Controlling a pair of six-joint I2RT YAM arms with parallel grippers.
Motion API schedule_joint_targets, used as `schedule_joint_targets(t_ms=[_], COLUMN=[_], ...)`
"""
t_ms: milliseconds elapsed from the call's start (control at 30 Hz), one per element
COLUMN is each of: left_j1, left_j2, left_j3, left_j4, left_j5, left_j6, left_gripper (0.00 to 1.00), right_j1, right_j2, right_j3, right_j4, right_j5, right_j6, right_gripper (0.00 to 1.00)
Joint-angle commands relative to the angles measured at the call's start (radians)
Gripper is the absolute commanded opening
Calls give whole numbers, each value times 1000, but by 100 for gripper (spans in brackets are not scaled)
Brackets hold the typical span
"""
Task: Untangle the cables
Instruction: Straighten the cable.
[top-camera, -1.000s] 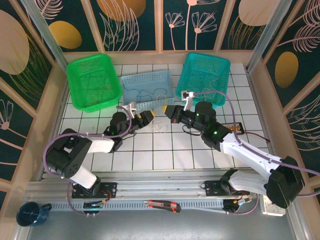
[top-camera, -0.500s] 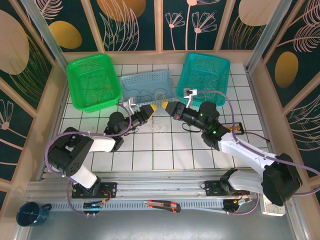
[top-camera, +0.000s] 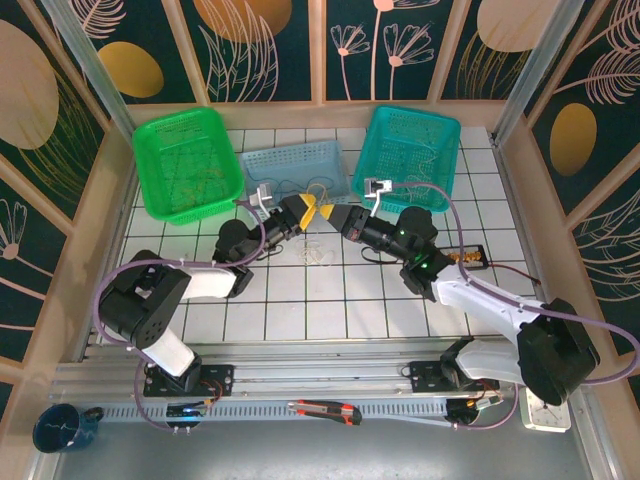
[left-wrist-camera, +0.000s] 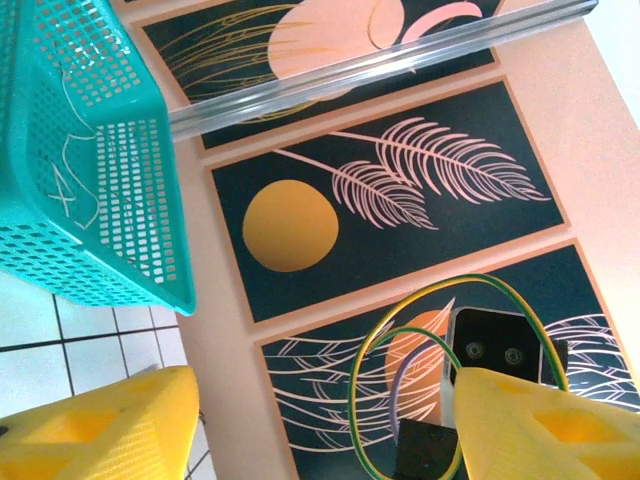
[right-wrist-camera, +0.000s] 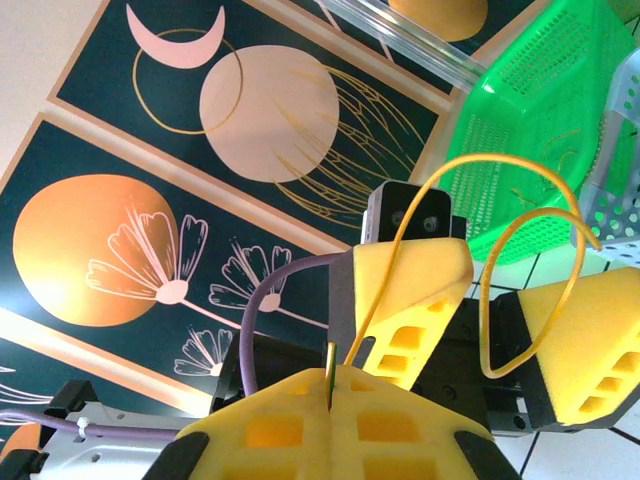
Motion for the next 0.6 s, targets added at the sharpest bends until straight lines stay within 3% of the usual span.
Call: schedule_joint_targets(t_ms=[0, 400, 567], left_j1=[-16, -55, -57], left_j2=[28, 59, 59], left_j3=[34, 40, 48], left_j4=[76, 97, 99], left_j5=[-10, -23, -24], left_j6=[-21, -27, -26], left_gripper=[64, 52, 42], right_j1=[-5, -3, -3], right_j2=[10, 11, 13], right_j3=[-14, -20, -25], right_j4=[80, 92, 96], right_j5=[-23, -25, -25], right_j6=[14, 19, 23], right_gripper=[0, 0, 0])
